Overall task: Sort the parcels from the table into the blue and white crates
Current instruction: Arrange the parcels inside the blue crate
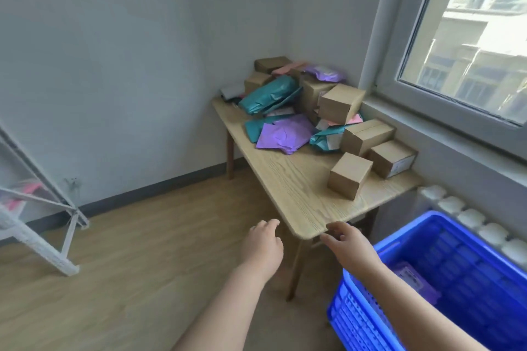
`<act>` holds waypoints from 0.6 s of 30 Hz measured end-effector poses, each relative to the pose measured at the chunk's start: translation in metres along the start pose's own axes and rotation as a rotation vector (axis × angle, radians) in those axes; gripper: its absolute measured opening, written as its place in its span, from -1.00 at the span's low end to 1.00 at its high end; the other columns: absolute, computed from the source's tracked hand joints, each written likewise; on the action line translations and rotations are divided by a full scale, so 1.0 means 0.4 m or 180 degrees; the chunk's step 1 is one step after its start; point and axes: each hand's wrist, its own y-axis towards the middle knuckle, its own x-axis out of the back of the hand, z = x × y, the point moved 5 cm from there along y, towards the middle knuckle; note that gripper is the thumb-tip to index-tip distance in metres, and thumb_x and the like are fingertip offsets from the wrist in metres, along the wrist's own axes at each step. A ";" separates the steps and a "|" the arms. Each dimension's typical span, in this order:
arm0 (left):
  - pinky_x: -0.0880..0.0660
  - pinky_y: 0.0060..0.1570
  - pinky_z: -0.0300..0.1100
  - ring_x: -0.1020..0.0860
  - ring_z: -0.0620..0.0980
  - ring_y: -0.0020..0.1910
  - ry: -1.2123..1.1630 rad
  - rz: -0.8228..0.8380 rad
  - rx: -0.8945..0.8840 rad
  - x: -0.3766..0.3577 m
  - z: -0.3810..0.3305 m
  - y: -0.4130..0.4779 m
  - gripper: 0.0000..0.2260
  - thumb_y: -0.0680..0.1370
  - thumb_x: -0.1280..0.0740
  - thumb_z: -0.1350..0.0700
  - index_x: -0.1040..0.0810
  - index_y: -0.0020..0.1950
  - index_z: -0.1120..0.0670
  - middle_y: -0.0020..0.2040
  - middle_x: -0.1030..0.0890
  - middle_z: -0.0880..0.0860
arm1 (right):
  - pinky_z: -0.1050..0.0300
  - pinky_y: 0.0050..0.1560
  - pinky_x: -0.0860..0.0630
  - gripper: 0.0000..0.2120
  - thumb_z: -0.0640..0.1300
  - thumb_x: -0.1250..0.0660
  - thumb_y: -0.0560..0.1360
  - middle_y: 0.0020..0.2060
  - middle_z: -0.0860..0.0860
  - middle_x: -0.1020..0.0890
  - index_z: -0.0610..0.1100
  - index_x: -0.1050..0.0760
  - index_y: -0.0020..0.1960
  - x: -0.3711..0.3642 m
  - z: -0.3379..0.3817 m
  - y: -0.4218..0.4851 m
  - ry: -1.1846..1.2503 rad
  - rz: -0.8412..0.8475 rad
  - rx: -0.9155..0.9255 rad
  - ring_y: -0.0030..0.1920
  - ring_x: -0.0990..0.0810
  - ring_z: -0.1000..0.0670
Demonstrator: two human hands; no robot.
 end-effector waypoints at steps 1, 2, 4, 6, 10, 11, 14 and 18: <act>-0.42 0.27 -0.12 -0.42 0.01 0.35 -0.0008 0.0006 0.0025 0.012 0.008 0.034 -0.60 0.65 -0.15 0.15 -0.35 0.50 0.00 0.37 -0.46 0.00 | 0.18 -0.04 -0.40 -0.65 0.06 -0.33 0.55 0.23 0.00 -0.56 0.01 -0.50 0.30 -0.010 0.011 0.037 0.0034 -0.0005 -0.0030 0.04 -0.55 0.04; -0.43 0.27 -0.11 -0.42 0.00 0.35 -0.0018 0.0000 0.0044 0.029 0.030 0.113 -0.60 0.65 -0.15 0.14 -0.35 0.50 -0.01 0.37 -0.45 -0.01 | 0.16 0.02 -0.40 -0.66 0.07 -0.33 0.55 0.26 0.01 -0.55 0.03 -0.50 0.30 -0.031 0.036 0.121 0.0085 -0.0005 -0.0034 0.10 -0.54 0.03; -0.44 0.26 -0.09 -0.42 -0.01 0.34 -0.0041 0.0013 0.0064 0.058 0.042 0.170 -0.61 0.66 -0.15 0.13 -0.34 0.50 -0.02 0.38 -0.45 -0.02 | 0.11 0.14 -0.42 -0.64 0.08 -0.32 0.56 0.30 0.02 -0.53 0.03 -0.48 0.32 -0.044 0.072 0.181 0.0109 0.0022 -0.0027 0.26 -0.51 0.00; -0.45 0.25 -0.10 -0.43 -0.02 0.34 -0.0034 0.0077 0.0149 0.098 0.080 0.291 -0.61 0.66 -0.14 0.12 -0.33 0.51 -0.03 0.38 -0.44 -0.04 | 0.10 0.17 -0.42 -0.64 0.08 -0.31 0.57 0.31 0.03 -0.53 0.03 -0.47 0.34 -0.082 0.135 0.318 0.0106 0.0125 -0.0059 0.31 -0.49 -0.01; -0.42 0.29 -0.08 -0.41 0.00 0.36 0.0081 0.0084 0.0112 0.169 0.137 0.445 -0.60 0.66 -0.14 0.12 -0.32 0.52 -0.02 0.41 -0.41 -0.04 | 0.13 0.12 -0.40 -0.66 0.05 -0.32 0.56 0.28 -0.01 -0.54 0.01 -0.49 0.31 -0.127 0.262 0.491 0.0080 0.0135 0.0026 0.28 -0.51 -0.02; -0.41 0.30 -0.07 -0.40 0.00 0.37 0.0050 0.0097 0.0157 0.179 0.158 0.476 -0.60 0.66 -0.15 0.11 -0.32 0.52 -0.02 0.42 -0.41 -0.04 | 0.15 0.09 -0.38 -0.67 0.04 -0.32 0.57 0.28 -0.02 -0.55 0.00 -0.49 0.31 -0.142 0.287 0.526 0.0084 0.0137 0.0012 0.27 -0.51 -0.03; -0.43 0.30 -0.07 -0.42 -0.01 0.36 0.0050 0.0139 0.0216 0.213 0.224 0.595 -0.60 0.66 -0.16 0.09 -0.32 0.52 -0.04 0.42 -0.41 -0.05 | 0.17 0.07 -0.36 -0.68 0.02 -0.34 0.56 0.25 -0.03 -0.56 -0.01 -0.50 0.29 -0.194 0.365 0.634 0.0093 0.0242 0.0016 0.25 -0.52 -0.03; -0.46 0.28 -0.07 -0.43 -0.02 0.36 -0.0022 0.0142 0.0155 0.272 0.280 0.798 -0.60 0.66 -0.17 0.07 -0.31 0.52 -0.07 0.42 -0.41 -0.06 | 0.18 0.05 -0.35 -0.67 0.02 -0.34 0.56 0.25 0.00 -0.55 0.00 -0.50 0.30 -0.245 0.457 0.799 0.0208 0.0196 -0.0022 0.22 -0.53 0.00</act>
